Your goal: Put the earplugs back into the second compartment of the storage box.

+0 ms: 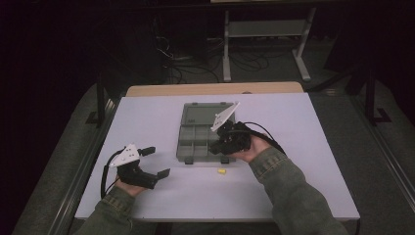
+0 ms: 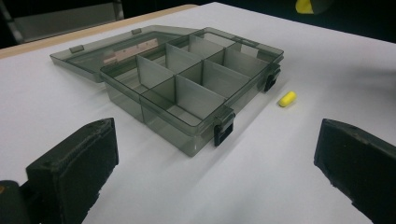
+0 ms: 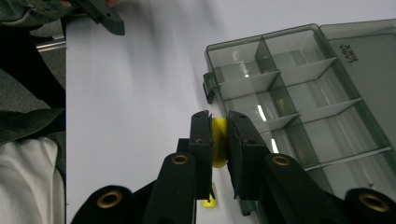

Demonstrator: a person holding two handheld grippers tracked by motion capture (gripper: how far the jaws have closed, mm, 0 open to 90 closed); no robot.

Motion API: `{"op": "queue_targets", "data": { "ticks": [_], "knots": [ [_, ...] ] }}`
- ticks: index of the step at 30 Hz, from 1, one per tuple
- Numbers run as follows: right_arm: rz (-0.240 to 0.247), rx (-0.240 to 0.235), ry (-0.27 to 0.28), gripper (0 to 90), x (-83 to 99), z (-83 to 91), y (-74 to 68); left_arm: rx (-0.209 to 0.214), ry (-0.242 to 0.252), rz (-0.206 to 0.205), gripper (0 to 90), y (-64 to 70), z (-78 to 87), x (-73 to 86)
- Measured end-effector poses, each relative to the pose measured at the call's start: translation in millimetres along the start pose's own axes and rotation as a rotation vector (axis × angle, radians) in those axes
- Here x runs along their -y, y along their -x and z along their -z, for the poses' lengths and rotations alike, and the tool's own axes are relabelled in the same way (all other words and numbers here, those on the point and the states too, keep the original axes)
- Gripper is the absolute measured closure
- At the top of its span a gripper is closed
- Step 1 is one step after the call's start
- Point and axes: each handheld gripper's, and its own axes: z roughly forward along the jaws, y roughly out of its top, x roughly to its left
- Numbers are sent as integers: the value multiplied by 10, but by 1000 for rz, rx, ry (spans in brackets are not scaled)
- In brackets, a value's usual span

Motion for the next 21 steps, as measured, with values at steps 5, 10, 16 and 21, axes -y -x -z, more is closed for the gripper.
{"op": "queue_targets", "data": {
  "ticks": [5,10,16,21],
  "knots": [
    [6,8,-10,792,-96,19,75,-1,0,-2,0,1,0,0],
    [-2,12,-16,792,-170,15,172,1,-2,-2,0,-2,0,0],
    [1,18,-25,791,-276,-26,308,3,0,2,0,1,0,2],
    [0,12,-32,792,-367,-72,401,6,-1,2,0,-1,0,3]
  ]
}}
